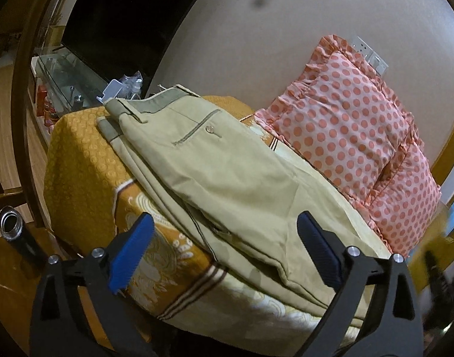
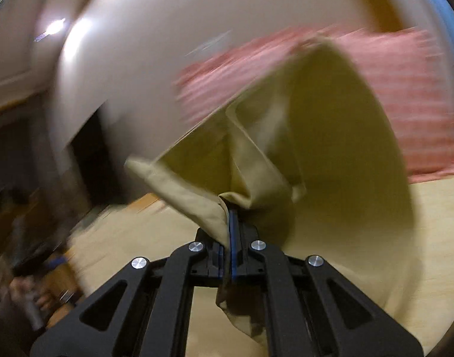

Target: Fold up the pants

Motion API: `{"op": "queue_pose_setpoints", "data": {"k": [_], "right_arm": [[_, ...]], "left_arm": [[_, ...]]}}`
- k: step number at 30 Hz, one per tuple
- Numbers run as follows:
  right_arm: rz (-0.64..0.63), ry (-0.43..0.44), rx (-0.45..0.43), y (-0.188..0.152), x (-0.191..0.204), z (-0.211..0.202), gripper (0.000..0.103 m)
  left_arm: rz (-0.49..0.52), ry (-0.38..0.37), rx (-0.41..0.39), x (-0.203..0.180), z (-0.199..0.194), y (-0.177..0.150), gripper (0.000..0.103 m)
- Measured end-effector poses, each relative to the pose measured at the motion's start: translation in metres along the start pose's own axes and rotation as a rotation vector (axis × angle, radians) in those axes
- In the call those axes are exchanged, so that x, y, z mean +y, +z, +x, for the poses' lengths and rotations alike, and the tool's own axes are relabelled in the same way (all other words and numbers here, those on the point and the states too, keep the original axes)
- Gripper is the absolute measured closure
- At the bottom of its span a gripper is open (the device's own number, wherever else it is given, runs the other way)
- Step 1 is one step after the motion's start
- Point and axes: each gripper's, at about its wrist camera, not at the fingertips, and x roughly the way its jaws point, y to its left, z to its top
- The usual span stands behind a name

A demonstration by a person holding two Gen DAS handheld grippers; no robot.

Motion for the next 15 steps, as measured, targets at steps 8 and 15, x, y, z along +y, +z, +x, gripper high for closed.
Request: {"op": "queue_pose_setpoints", "data": {"k": [8,15], "right_arm": [[-0.128,0.084,0.275,-0.056,0.061,0.042,0.009],[0.066,0.094,0.177,-0.041,0.025,0.012,0.008]], "left_arm": [[-0.080,-0.010,0.016,0.022,0.013,0.013,0.003],[-0.103,0.048,0.011,0.032,0.027,0.032,0.003]]}}
